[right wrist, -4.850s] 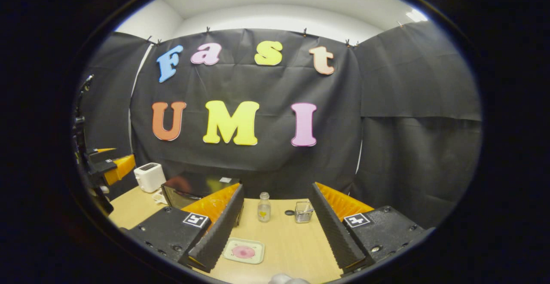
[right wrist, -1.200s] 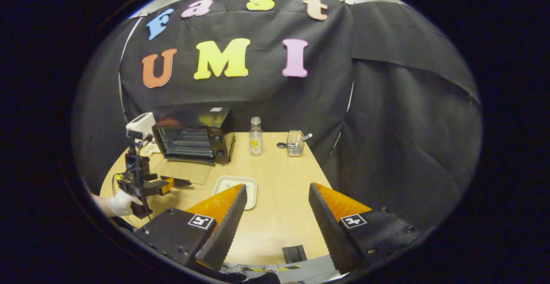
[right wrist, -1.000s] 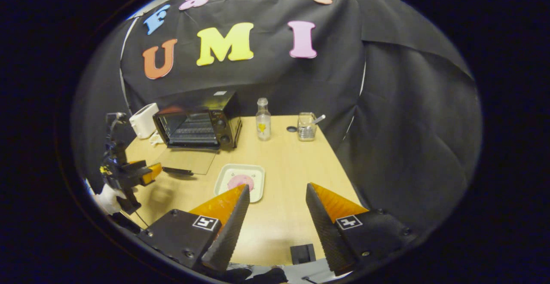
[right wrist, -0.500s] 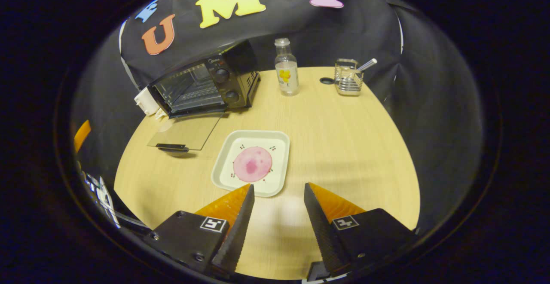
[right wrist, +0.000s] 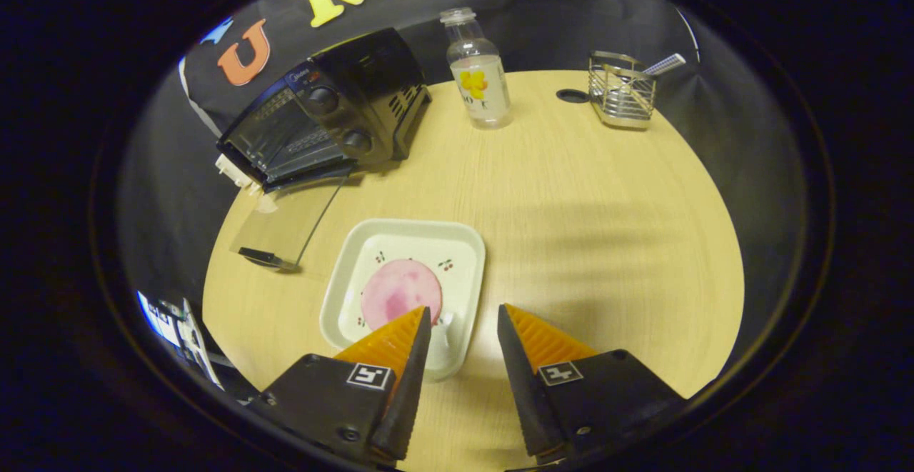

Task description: Open the electric oven with the left hand, put the food in, and close the electric oven.

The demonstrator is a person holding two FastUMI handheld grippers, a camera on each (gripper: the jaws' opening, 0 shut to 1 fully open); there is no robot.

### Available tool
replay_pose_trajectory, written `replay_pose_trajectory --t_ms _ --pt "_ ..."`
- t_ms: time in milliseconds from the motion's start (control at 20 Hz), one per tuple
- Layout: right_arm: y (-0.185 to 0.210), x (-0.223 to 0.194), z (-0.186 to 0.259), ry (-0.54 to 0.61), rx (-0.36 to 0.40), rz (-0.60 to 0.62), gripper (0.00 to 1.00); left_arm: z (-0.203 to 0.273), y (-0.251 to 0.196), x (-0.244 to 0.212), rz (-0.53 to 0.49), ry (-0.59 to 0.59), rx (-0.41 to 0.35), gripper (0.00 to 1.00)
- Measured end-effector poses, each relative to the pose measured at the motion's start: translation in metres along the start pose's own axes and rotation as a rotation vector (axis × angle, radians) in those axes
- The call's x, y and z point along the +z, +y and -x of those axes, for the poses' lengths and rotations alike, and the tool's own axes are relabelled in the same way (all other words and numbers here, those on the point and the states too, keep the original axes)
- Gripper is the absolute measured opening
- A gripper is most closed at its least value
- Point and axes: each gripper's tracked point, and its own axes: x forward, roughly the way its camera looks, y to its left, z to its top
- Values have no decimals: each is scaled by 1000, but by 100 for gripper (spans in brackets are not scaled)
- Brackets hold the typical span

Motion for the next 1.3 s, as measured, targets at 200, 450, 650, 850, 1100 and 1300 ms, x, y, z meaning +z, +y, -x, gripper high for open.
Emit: replay_pose_trajectory --t_ms 200,450,650,850,1100,1300 --pt "-3 0 -9 68 11 -8 43 10 -8 0 27 13 45 96" --pt "-12 5 -11 117 -30 -26 9 21 -5 -4 22 20 96 96" --pt "-15 4 -13 146 13 -7 5 21 -9 -9 25 20 90 96" --pt "-13 3 -9 147 66 -88 4 11 -10 -7 37 5 49 96" --pt "-7 11 11 58 141 -224 4 -6 -2 -8 28 7 -28 96" --pt "-9 1 14 100 123 -235 0 -15 2 -7 32 14 -78 97"
